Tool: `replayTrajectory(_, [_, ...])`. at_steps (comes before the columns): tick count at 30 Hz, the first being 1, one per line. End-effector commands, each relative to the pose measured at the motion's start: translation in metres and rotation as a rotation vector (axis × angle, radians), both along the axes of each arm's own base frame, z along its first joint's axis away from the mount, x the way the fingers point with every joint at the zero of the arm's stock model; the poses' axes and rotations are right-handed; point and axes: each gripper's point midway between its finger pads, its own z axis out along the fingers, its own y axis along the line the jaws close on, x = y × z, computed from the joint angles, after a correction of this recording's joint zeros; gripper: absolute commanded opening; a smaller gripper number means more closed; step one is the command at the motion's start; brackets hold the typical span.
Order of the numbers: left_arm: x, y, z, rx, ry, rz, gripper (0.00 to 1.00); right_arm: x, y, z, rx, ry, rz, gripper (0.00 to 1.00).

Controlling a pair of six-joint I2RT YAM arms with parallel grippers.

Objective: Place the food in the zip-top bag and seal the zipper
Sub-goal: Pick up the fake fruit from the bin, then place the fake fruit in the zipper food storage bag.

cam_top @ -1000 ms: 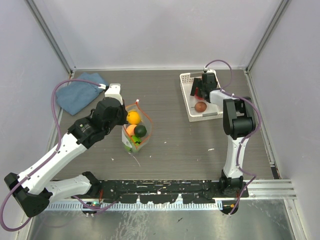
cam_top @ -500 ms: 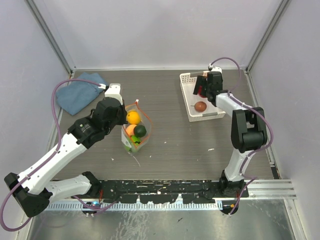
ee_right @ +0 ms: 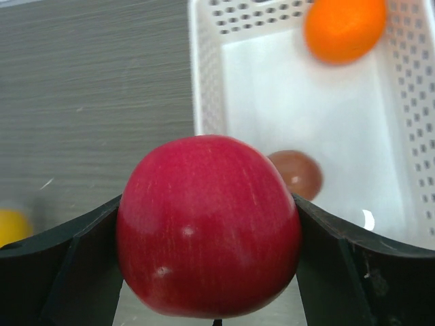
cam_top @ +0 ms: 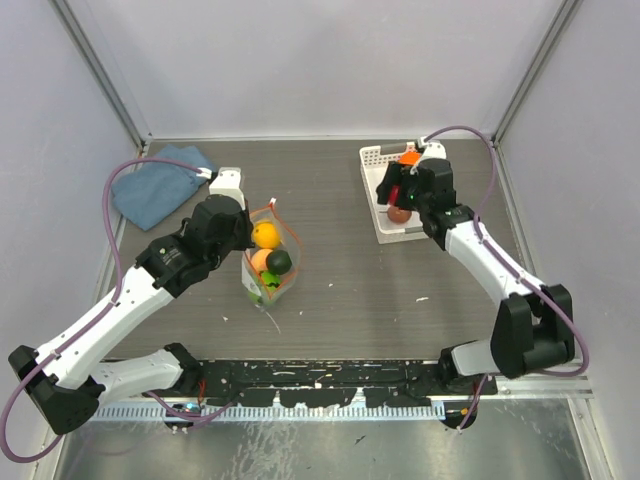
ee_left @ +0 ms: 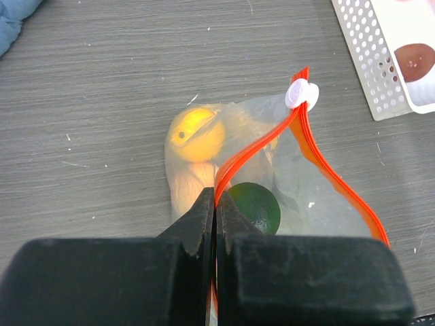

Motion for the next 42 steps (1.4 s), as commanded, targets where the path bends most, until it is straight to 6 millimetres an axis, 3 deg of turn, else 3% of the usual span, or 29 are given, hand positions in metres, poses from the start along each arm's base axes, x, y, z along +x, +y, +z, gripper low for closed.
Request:
replayTrajectory(1, [0.004,0.003,0.024,-0.054,-0.07,0.022,0.0,-0.029,0.036,0.042,0.033,-0.096,0.105,0.61])
replayTrajectory(10, [0.001,-0.001,0.006,-0.068,-0.044,0.009,0.0,-0.093,0.1,0.094,0.061,-0.257,0.326,0.61])
replayTrajectory(17, [-0.004,-0.001,0.009,-0.09,-0.059,-0.005,0.0,-0.141,0.162,0.132,0.119,-0.358,0.568,0.6])
replayTrajectory(24, [-0.012,-0.005,0.019,-0.138,-0.072,-0.047,0.0,-0.186,0.222,0.155,0.18,-0.439,0.82,0.6])
replayTrajectory(30, [-0.016,-0.007,0.017,-0.151,-0.067,-0.069,0.0,-0.211,0.256,0.162,0.193,-0.487,0.961,0.6])
replayTrajectory(42, [-0.018,-0.015,0.011,-0.162,-0.048,-0.103,0.0,-0.22,0.306,0.136,0.207,-0.427,1.132,0.62])
